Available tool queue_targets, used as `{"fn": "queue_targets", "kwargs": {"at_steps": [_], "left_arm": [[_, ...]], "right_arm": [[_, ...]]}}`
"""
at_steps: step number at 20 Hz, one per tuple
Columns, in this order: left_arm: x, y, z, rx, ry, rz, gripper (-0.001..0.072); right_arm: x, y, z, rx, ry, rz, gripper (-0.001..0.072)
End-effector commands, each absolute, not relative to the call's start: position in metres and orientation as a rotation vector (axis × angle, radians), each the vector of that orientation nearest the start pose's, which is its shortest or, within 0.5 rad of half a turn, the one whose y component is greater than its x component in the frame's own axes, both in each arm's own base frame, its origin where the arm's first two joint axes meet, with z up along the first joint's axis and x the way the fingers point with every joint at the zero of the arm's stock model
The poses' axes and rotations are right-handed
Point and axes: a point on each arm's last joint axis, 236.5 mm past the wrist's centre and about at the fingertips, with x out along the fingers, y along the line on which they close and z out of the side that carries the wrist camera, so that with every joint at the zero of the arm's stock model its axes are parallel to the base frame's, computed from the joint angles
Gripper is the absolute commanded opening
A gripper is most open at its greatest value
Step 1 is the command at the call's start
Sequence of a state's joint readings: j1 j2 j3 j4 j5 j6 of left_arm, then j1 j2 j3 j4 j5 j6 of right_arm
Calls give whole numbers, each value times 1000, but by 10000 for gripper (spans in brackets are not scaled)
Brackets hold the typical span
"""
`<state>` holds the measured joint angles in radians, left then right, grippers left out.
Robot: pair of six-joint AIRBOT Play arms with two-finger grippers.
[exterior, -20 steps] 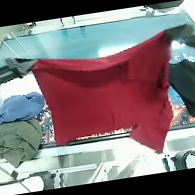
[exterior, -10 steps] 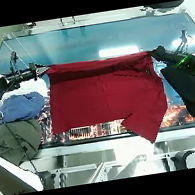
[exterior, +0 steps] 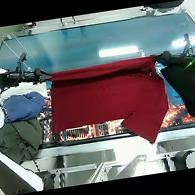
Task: Fold the shirts.
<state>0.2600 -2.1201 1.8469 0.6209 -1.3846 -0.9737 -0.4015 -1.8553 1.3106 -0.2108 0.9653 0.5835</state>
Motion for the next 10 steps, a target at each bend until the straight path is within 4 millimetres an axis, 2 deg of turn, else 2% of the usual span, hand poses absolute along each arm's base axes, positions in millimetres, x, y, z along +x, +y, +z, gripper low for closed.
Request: {"fn": "queue_targets", "kwargs": {"at_steps": [1,5,10], "left_arm": [[519,-53,-87,-446,1280,-673,12],[519,-48,-108,-339,1337,-579,12],[532,-56,-109,-314,1291,-561,12]], "right_arm": [[526,-24,-62,686,825,439,20],[525,-26,-66,670,836,432,20],[523,-32,-77,615,862,405,20]]}}
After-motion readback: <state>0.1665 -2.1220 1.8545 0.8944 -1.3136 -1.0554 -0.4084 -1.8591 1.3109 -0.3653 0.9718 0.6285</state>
